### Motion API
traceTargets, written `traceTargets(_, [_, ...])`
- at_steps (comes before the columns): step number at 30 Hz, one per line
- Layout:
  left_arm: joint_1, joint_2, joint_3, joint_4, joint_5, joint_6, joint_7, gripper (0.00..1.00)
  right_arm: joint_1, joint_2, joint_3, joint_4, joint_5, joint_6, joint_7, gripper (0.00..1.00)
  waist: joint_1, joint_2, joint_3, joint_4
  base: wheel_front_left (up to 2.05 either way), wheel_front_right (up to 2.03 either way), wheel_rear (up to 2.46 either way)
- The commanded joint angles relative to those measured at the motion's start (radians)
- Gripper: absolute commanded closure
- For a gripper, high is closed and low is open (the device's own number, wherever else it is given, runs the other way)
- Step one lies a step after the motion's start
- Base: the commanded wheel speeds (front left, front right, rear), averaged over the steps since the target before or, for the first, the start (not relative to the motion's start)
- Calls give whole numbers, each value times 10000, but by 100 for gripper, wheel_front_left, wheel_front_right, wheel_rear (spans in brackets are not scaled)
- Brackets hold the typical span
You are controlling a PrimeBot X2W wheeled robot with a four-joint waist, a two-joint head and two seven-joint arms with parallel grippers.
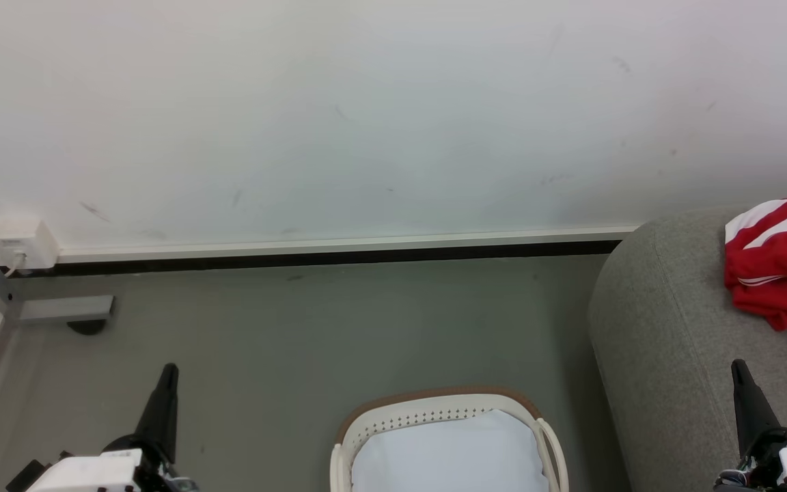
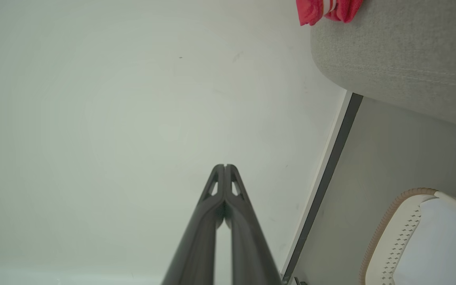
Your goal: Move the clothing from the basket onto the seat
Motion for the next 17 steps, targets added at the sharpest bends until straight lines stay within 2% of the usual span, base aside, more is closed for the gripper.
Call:
traceTargets(1, [-67, 19, 30, -17, -127, -67, 51, 100, -62, -68, -31, -44, 5, -21, 42, 100, 0, 0, 0, 0, 0, 0, 0])
traceTargets(17, [-67, 19, 29, -17, -128, -66, 50, 100, -62, -68, -31, -44, 5, -21, 42, 100, 0, 0, 0, 0, 0, 0, 0])
